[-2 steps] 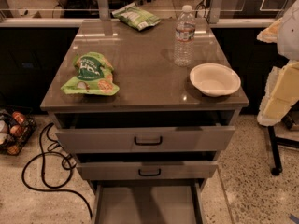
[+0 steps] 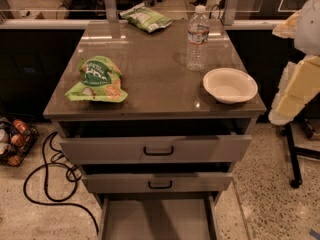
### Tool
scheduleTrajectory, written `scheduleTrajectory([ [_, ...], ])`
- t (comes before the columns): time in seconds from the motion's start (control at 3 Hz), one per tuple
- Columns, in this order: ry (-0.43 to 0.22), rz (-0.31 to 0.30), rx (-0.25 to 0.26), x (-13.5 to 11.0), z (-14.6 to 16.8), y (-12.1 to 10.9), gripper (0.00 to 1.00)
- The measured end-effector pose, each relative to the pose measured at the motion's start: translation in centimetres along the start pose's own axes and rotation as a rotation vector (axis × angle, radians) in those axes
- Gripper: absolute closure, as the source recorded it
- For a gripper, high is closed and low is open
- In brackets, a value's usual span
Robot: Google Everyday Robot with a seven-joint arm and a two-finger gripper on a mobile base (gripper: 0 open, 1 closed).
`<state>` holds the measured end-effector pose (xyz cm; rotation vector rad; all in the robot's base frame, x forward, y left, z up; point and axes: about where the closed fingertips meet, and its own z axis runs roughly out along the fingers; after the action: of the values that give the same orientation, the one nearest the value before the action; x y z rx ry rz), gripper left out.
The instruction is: Place green rice chip bag into bottom drawer
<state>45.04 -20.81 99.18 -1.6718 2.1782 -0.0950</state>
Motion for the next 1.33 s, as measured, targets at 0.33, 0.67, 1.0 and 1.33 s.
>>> scheduleTrajectory([
  [0.33,-0.153,0.04,0.015,-3.8,0.4,-3.0,0.0],
  [0.67,-0.342,0.104,0.011,-9.4,0.6,-4.3,0.0],
  [1.0,-0.49,0.208,0.005,-15.3,0.6,-4.3,0.0],
  [1.33,-0.58,0.316,-0.001,-20.8,0.5,-4.1,0.0],
])
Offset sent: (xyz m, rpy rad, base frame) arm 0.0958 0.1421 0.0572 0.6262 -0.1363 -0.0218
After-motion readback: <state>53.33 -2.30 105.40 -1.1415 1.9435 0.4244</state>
